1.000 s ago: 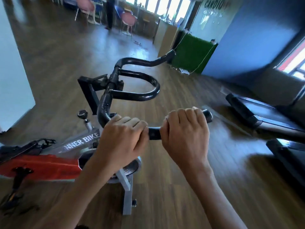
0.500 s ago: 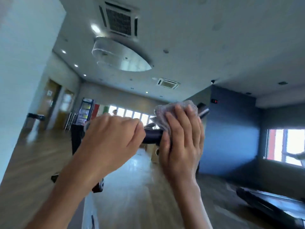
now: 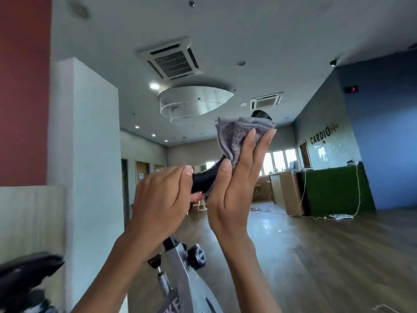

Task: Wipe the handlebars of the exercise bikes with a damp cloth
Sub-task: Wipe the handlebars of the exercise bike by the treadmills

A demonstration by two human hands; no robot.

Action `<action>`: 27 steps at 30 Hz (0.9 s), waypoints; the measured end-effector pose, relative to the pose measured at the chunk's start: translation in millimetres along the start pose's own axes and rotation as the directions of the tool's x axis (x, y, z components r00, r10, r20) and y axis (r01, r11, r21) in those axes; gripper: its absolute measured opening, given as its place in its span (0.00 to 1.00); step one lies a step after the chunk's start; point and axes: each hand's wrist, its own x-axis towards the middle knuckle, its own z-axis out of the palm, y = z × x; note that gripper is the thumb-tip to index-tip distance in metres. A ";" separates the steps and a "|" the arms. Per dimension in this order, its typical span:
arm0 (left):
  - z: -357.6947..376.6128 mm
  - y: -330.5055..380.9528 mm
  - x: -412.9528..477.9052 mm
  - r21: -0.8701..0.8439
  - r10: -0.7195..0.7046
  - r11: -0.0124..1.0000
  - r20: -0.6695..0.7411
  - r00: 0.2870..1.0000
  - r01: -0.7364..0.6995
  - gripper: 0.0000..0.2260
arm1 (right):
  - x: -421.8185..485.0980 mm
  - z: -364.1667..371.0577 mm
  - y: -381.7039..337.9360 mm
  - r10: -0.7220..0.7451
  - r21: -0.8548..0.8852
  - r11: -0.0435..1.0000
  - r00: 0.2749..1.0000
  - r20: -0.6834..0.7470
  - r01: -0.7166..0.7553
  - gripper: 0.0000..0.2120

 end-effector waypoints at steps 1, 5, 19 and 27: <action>0.1 -0.8 -0.5 -0.002 -0.004 1.000 -0.004 1.000 0.004 0.20 | 7.5 1.1 0.8 0.029 0.039 0.999 0.999 -0.031 -0.028 0.25; 1.4 -1.4 -3.2 -0.040 -0.027 0.999 0.031 0.999 0.028 0.28 | 11.3 2.9 -1.7 0.102 0.164 0.983 0.990 -0.093 -0.086 0.26; -4.7 -1.1 -0.1 -0.075 -0.082 0.993 0.141 0.987 0.093 0.30 | -2.8 3.0 -4.8 0.048 0.175 0.984 0.998 -0.031 -0.041 0.27; -1.7 -2.3 -1.3 -0.124 -0.090 0.987 0.112 0.990 0.104 0.29 | -9.2 6.5 -5.6 -0.052 -0.018 0.999 0.999 -0.015 0.052 0.26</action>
